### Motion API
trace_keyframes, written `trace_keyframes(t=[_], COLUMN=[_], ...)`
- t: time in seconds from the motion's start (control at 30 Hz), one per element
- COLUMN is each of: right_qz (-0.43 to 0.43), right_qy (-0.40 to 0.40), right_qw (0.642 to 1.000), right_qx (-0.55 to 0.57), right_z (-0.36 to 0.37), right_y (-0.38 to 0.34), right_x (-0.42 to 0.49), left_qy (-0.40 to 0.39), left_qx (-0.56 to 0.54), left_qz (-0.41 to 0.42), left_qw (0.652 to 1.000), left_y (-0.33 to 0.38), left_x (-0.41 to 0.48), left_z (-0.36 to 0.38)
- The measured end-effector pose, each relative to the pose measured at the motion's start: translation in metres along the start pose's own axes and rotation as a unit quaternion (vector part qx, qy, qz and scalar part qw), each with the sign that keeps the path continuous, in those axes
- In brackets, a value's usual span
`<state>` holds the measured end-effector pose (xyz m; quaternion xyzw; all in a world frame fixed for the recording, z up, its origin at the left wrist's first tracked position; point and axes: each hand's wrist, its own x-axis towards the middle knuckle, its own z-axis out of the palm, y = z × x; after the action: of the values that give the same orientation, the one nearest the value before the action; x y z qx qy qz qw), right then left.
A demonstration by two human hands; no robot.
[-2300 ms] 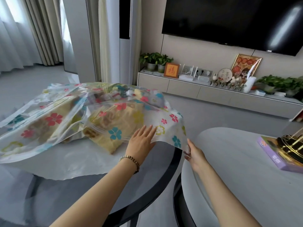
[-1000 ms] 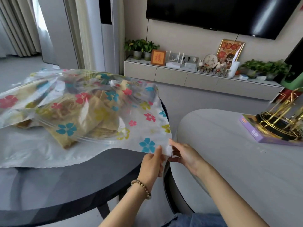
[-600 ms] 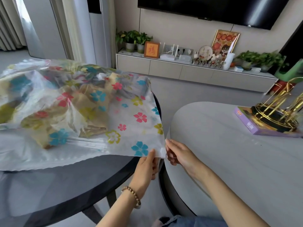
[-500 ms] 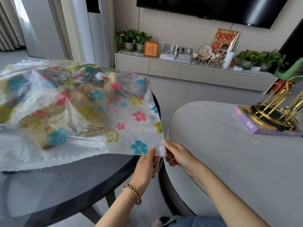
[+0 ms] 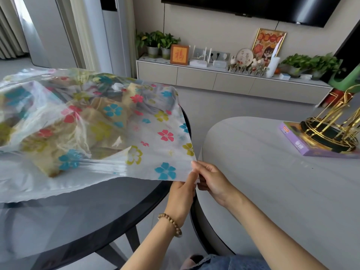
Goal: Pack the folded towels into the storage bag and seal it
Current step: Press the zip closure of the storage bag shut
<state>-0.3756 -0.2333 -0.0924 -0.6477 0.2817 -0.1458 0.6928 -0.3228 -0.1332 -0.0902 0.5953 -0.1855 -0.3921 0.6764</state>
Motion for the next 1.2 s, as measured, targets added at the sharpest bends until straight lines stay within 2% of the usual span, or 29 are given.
trace_keyframes(t=[0.1, 0.23, 0.43, 0.6, 0.73, 0.87, 0.97, 1.07, 1.2], right_qz=[0.003, 0.010, 0.011, -0.003, 0.013, 0.016, 0.026, 0.048, 0.011], right_qy=[-0.006, -0.001, 0.072, 0.082, 0.106, 0.126, 0.165, 0.141, 0.093], right_qw=[0.999, 0.998, 0.997, 0.996, 0.994, 0.992, 0.979, 0.973, 0.989], right_qx=[0.031, 0.055, -0.034, -0.042, -0.003, 0.010, 0.113, 0.174, 0.110], right_z=[-0.003, -0.001, 0.009, 0.012, -0.010, -0.021, -0.003, 0.032, 0.061], right_y=[-0.001, -0.005, -0.002, 0.000, -0.005, -0.013, -0.018, -0.014, -0.009], right_x=[-0.001, -0.003, -0.013, -0.018, -0.015, -0.016, -0.019, -0.021, -0.020], left_qy=[0.008, 0.005, -0.009, -0.013, 0.047, 0.055, 0.059, 0.074, 0.081], left_qx=[-0.032, -0.010, 0.053, 0.012, -0.059, -0.074, -0.064, -0.035, -0.013], left_qz=[0.000, -0.008, -0.003, -0.041, -0.049, -0.029, -0.024, -0.021, 0.000], left_qw=[0.999, 1.000, 0.999, 0.999, 0.996, 0.995, 0.996, 0.996, 0.997], left_y=[0.004, 0.009, 0.010, 0.006, 0.011, 0.022, 0.026, 0.022, 0.020], left_x=[0.000, 0.002, 0.002, 0.002, 0.009, 0.007, 0.007, 0.007, 0.003], left_z=[-0.003, -0.013, -0.012, -0.005, -0.026, -0.041, -0.040, -0.038, -0.038])
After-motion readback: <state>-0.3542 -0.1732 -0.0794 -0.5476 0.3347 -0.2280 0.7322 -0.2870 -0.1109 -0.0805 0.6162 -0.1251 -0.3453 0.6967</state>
